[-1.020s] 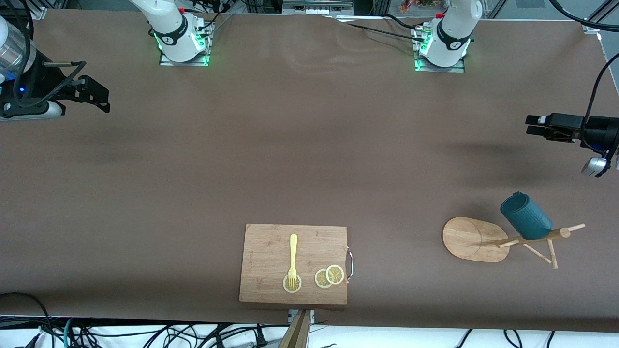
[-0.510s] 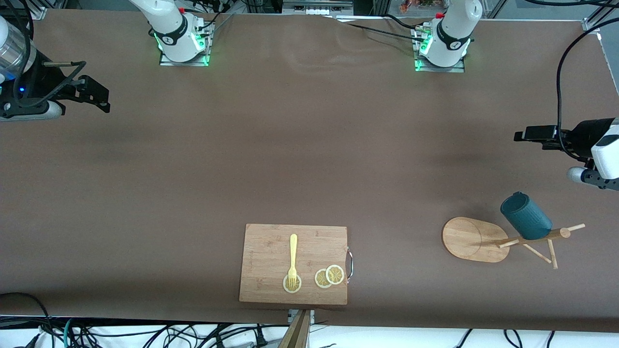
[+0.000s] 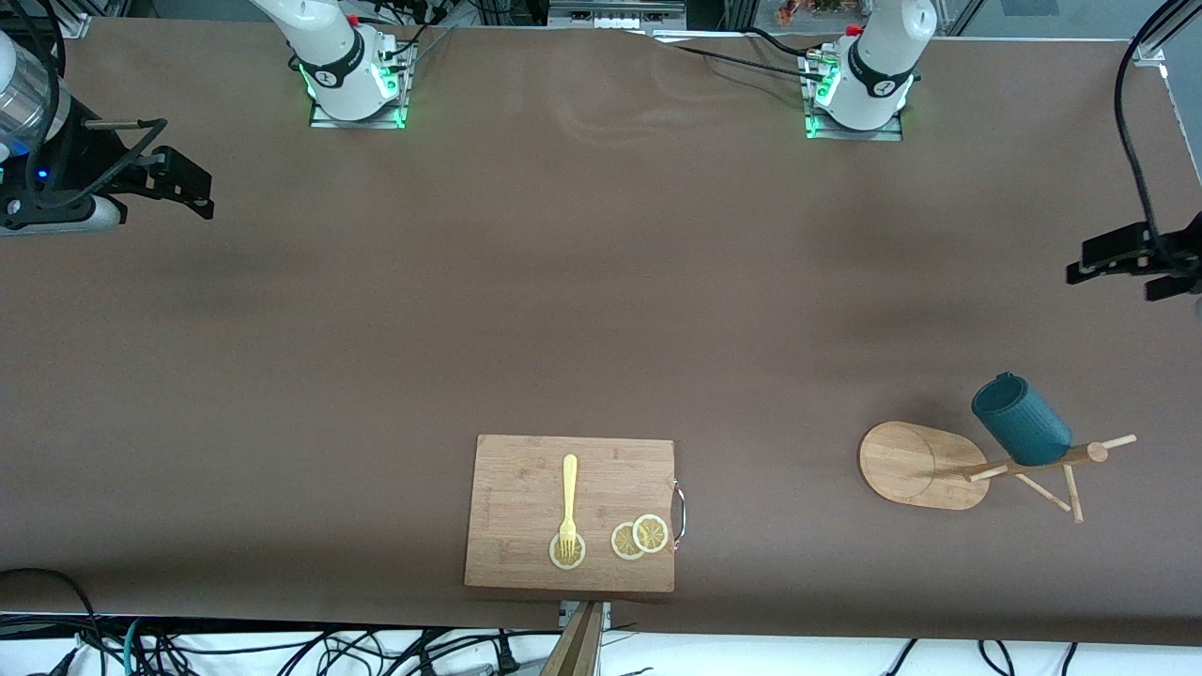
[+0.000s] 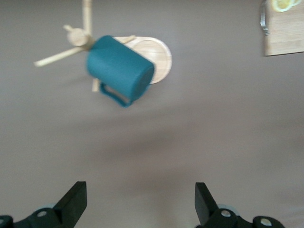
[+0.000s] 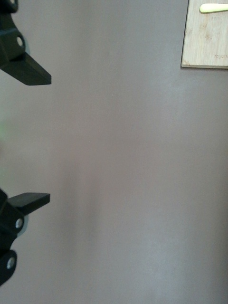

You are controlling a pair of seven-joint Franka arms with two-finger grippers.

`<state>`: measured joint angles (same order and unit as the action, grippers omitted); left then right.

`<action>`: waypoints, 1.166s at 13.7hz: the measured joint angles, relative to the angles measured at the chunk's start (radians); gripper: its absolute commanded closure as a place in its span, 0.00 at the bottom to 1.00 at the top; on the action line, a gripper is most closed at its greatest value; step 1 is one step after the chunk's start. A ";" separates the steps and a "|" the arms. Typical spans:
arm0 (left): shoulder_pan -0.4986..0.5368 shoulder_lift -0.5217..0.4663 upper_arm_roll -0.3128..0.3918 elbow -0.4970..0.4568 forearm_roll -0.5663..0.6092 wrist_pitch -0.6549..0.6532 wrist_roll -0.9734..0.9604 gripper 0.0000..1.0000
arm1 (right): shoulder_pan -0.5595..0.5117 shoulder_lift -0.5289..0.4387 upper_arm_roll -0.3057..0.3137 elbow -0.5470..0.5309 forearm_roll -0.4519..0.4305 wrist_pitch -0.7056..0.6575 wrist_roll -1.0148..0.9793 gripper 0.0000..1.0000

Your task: Pass cup and hang on rack

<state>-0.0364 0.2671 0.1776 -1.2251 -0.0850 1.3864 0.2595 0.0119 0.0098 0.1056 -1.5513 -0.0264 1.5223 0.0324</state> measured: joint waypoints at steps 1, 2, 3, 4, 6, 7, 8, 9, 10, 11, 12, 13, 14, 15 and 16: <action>-0.001 -0.010 -0.014 0.000 0.027 -0.001 -0.011 0.00 | 0.000 0.000 0.000 0.000 0.000 0.000 0.000 0.00; -0.004 -0.013 -0.029 -0.001 0.038 -0.011 -0.039 0.00 | 0.000 0.000 0.000 0.000 0.000 0.000 0.000 0.00; -0.008 -0.013 -0.043 -0.001 0.040 -0.034 -0.081 0.00 | 0.000 0.000 0.000 0.000 0.000 0.000 0.000 0.00; -0.011 -0.015 -0.056 -0.003 0.040 -0.053 -0.133 0.00 | 0.000 0.000 0.000 0.000 0.000 0.000 0.000 0.00; -0.016 -0.036 -0.076 -0.020 0.040 -0.066 -0.220 0.00 | 0.000 0.000 0.000 0.000 0.000 0.000 0.000 0.00; -0.017 -0.052 -0.088 -0.035 0.040 -0.067 -0.245 0.00 | 0.000 0.000 0.000 0.000 0.000 0.000 0.000 0.00; -0.018 -0.070 -0.098 -0.052 0.040 -0.066 -0.259 0.00 | 0.000 0.000 0.000 0.000 0.000 0.000 0.000 0.00; -0.017 -0.089 -0.109 -0.074 0.040 -0.061 -0.268 0.00 | 0.000 0.000 0.000 0.000 0.000 0.000 0.000 0.00; -0.013 -0.104 -0.121 -0.096 0.040 -0.052 -0.275 0.00 | 0.000 0.000 0.000 0.000 0.000 0.000 0.000 0.00; -0.009 -0.117 -0.130 -0.114 0.040 -0.048 -0.278 0.00 | 0.000 0.000 0.000 0.000 0.000 0.000 0.000 0.00; -0.005 -0.121 -0.134 -0.125 0.040 -0.045 -0.278 0.00 | 0.000 0.000 0.000 0.000 0.000 0.000 0.000 0.00; -0.002 -0.121 -0.136 -0.131 0.040 -0.042 -0.278 0.00 | 0.000 0.000 0.000 0.000 0.000 0.000 0.000 0.00; 0.000 -0.118 -0.137 -0.136 0.040 -0.039 -0.278 0.00 | 0.000 0.000 0.000 0.000 0.000 0.000 0.000 0.00; 0.001 -0.114 -0.137 -0.140 0.040 -0.035 -0.278 0.00 | 0.000 0.000 0.000 0.000 0.000 0.000 0.000 0.00; 0.002 -0.111 -0.137 -0.142 0.040 -0.034 -0.278 0.00 | 0.000 0.000 0.000 0.000 0.000 0.000 0.000 0.00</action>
<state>-0.0343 0.1557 0.0406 -1.3667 -0.0448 1.3525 -0.0189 0.0119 0.0098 0.1057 -1.5513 -0.0264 1.5223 0.0324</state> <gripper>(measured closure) 0.000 0.000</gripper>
